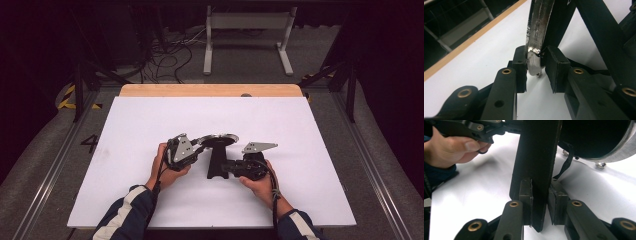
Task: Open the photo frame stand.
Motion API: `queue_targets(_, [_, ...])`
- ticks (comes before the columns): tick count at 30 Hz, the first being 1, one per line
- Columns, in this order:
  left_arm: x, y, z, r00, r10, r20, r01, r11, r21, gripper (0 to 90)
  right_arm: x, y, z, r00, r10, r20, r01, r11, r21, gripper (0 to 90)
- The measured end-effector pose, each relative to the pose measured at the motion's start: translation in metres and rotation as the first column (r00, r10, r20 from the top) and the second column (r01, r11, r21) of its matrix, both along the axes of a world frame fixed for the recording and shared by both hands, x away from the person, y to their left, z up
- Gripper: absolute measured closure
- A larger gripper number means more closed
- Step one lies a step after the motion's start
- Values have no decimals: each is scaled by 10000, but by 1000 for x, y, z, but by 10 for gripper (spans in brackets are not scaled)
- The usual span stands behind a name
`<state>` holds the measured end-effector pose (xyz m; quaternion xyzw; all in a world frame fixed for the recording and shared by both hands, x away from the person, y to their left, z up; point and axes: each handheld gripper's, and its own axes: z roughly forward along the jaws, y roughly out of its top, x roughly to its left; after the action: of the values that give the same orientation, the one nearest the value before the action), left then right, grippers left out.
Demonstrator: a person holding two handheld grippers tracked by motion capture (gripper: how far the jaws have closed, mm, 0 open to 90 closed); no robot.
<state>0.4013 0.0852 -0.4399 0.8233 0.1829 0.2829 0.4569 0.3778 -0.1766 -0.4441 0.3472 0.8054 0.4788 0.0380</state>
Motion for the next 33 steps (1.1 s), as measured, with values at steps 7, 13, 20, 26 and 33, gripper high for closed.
queue_targets(7, [1, 0, -2, 9999, 128, 80, -128, 9999, 25, 707, -1, 3, -2, 9999, -32, 133, 36, 9996, -271, 762])
queue_targets(13, [1, 0, -2, 9999, 127, 45, -127, 9999, -15, 705, -2, 3, -2, 9998, -75, 160, 80, 9995, -304, 767])
queue_targets(20, [2, 3, -3, 9997, 62, -244, -68, 9997, -246, 705, -3, 2, 0, 9997, -43, 249, 57, 9986, -530, 778])
queue_targets(26, [1, 6, 0, 9992, 57, -401, -72, 9992, -383, 695, -6, 1, 1, 9992, -73, 394, 103, 9969, -776, 796])
queue_targets(33, [-3, 11, 4, 9986, -205, -481, 183, 9987, -470, 667, -9, 1, 5, 9981, -160, 589, 228, 9930, -1163, 815])
